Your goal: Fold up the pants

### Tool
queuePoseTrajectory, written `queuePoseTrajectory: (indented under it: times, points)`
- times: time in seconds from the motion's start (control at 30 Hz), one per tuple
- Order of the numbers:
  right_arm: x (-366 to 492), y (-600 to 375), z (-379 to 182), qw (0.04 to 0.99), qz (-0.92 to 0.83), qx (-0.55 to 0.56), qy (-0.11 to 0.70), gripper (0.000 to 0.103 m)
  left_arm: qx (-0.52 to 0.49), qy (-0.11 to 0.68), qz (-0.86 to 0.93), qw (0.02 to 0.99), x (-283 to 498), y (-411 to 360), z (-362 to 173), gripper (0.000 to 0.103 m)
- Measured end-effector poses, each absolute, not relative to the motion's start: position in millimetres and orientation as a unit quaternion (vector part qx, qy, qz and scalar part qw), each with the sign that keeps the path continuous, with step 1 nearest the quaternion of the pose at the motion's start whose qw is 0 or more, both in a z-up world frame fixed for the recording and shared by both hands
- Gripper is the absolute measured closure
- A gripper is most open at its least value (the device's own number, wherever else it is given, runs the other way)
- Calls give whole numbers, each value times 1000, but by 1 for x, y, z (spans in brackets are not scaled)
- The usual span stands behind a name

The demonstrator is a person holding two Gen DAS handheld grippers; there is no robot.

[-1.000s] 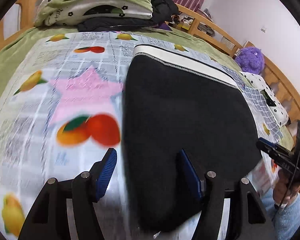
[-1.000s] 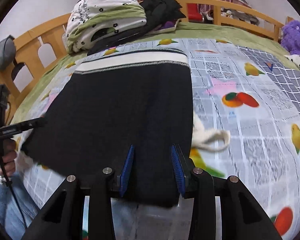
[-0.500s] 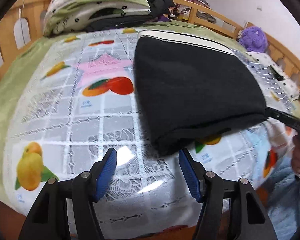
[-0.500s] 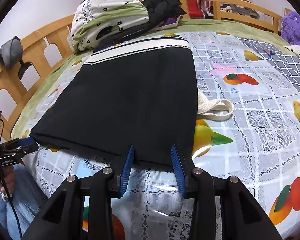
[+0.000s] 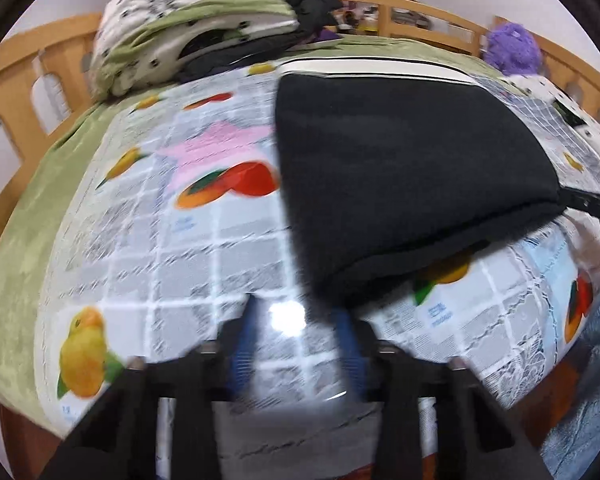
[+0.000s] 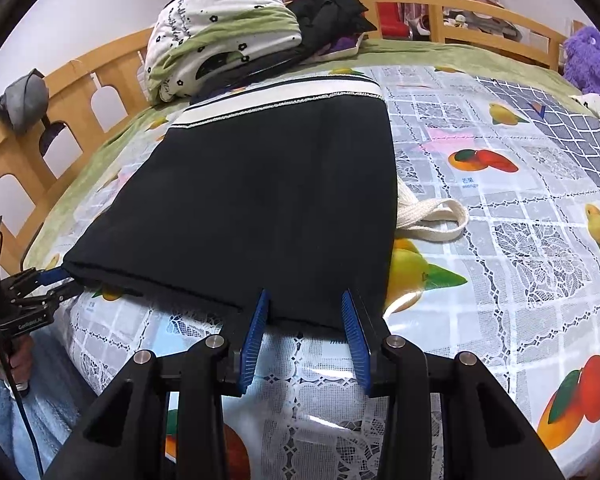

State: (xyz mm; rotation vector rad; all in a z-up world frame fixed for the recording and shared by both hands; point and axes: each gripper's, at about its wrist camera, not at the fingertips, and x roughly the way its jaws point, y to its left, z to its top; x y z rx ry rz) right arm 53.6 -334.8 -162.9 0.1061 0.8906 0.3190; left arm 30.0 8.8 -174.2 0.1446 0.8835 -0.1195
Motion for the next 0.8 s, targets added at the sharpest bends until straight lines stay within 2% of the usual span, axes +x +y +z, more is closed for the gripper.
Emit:
queuePoseTrajectory:
  times: [0.03, 0.17, 0.3, 0.6, 0.63, 0.67, 0.7, 0.73, 0.8]
  points:
    - [53, -334, -163, 889, 153, 49, 428, 64, 81, 423, -64, 900, 32, 2, -174, 94]
    - [52, -333, -164, 890, 152, 45, 428, 64, 60, 387, -40, 919, 35, 2, -164, 94]
    - [55, -328, -166, 890, 147, 35, 431, 64, 44, 417, -41, 907, 37, 6, -177, 93]
    - [39, -328, -148, 896, 187, 18, 402, 64, 47, 423, -46, 904, 12, 20, -159, 91]
    - [35, -328, -142, 899, 197, 19, 391, 64, 35, 420, -55, 905, 10, 24, -152, 89]
    - [33, -327, -139, 901, 201, 18, 384, 64, 18, 416, -67, 907, 10, 29, -145, 83]
    - [31, -327, -133, 906, 203, 18, 371, 64, 5, 411, -75, 908, 11, 31, -139, 66]
    - [30, -326, -129, 910, 203, 18, 362, 64, -5, 398, -82, 914, 14, 30, -130, 58]
    - [33, -326, -121, 918, 199, 23, 343, 64, -4, 379, -93, 921, 22, 23, -120, 58]
